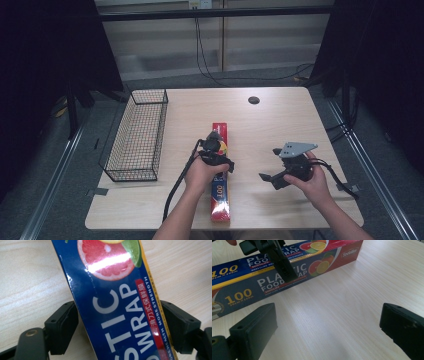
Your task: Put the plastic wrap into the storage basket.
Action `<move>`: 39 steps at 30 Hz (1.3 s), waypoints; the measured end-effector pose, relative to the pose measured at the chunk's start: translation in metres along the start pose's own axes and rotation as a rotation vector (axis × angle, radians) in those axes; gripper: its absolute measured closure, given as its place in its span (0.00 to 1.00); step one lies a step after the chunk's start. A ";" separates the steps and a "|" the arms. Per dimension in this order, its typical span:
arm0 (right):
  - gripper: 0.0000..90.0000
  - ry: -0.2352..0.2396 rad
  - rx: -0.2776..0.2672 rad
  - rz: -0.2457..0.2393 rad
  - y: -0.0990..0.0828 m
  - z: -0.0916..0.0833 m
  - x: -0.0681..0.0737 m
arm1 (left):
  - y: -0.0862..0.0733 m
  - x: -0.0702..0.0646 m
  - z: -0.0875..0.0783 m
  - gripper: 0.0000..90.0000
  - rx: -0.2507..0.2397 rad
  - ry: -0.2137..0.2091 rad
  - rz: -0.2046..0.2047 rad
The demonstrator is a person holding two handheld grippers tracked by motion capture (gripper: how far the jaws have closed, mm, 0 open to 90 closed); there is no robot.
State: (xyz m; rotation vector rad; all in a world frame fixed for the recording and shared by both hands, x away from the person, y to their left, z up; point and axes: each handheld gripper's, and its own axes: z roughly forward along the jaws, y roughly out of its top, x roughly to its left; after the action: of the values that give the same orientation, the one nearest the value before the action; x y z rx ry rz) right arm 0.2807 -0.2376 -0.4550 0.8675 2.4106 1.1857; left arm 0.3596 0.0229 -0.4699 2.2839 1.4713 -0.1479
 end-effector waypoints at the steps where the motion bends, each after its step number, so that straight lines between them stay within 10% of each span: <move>1: 0.01 -0.003 -0.002 -0.001 0.000 0.000 0.000 | 0.001 0.002 -0.002 0.23 0.022 0.005 0.017; 14: 0.01 -0.004 -0.005 -0.002 0.000 0.000 0.000 | 0.005 0.015 -0.019 0.36 0.108 0.040 0.021; 39: 0.01 0.003 0.000 -0.011 0.001 0.002 0.000 | 0.008 0.016 -0.018 0.40 0.065 0.139 -0.027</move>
State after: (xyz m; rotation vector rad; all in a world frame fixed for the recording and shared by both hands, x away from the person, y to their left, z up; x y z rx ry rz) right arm 0.2823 -0.2359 -0.4550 0.8527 2.4144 1.1836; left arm 0.3716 0.0409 -0.4558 2.3680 1.5886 -0.0467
